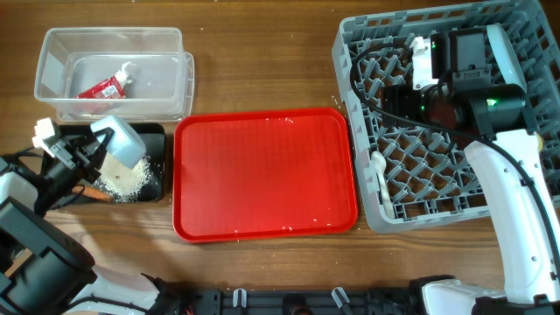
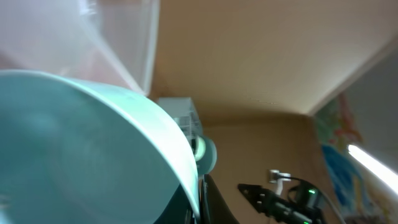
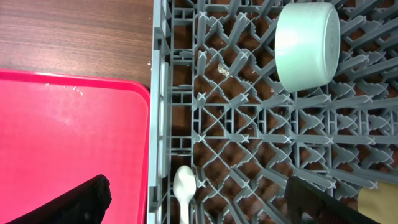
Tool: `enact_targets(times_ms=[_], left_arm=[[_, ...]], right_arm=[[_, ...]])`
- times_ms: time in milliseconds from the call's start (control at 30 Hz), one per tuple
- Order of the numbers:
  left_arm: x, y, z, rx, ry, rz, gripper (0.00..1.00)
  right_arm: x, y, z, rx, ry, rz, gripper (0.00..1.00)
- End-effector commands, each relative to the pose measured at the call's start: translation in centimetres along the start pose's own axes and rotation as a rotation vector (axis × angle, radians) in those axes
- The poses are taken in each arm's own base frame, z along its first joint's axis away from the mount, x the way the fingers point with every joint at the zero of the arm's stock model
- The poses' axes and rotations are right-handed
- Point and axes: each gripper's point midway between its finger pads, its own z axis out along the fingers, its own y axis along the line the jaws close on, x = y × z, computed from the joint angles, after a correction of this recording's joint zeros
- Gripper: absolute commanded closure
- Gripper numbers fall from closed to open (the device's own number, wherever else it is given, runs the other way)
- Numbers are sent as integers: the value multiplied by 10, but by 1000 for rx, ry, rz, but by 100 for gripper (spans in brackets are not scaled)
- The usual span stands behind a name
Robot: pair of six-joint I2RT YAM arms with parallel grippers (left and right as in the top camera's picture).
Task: Sort waste into correct bins and load items into the dishwasher rack
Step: 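Grasp the rice bowl with the left gripper and tip rice onto black tray, then set the emptied blue bowl on the red tray with the left gripper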
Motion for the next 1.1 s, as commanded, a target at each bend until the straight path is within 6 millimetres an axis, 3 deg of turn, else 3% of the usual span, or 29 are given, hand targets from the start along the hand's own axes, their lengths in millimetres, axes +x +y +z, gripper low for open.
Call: enact_targets(times_ms=[0,200,300,400,533,600,633,700,800,833,867,933,1000,1067], left_arm=[[2,-4,-3,42,-13,-12,96],[-1,-9,-3,71,-18,4,96],[11,-11,6,71,16,-30,96],[41,-6,37,11,152,-8,96],[108,6,92,-137,456,129,96],[150,24,116,-258,637,249,96],[167,43,129,-386,709,294,96],[186,69,153,-594,751,405,96],[215,71,182,-643,774,523,96],[222,70,189,-642,780,549,93],[238,67,198,-625,804,600,75],[250,62,203,-603,829,626,56],[250,50,205,-596,826,632,47],[241,34,203,-597,797,624,44]], right_arm=[[2,-4,-1,22,8,-6,8],[3,-4,-1,21,13,-5,8],[5,-4,-1,21,18,-5,8],[6,-4,-1,21,23,-5,8],[6,-4,-1,21,22,-6,8],[6,-4,-1,21,21,-5,8],[6,-4,-1,21,22,-2,8],[6,-4,-1,20,23,-2,8],[6,-4,-1,20,23,-2,8],[6,-4,-1,20,23,-2,8],[6,-4,-1,20,23,-3,8],[6,-3,0,14,23,-2,7],[5,2,0,-15,19,-3,3],[-1,12,1,-72,-1,-1,2]])
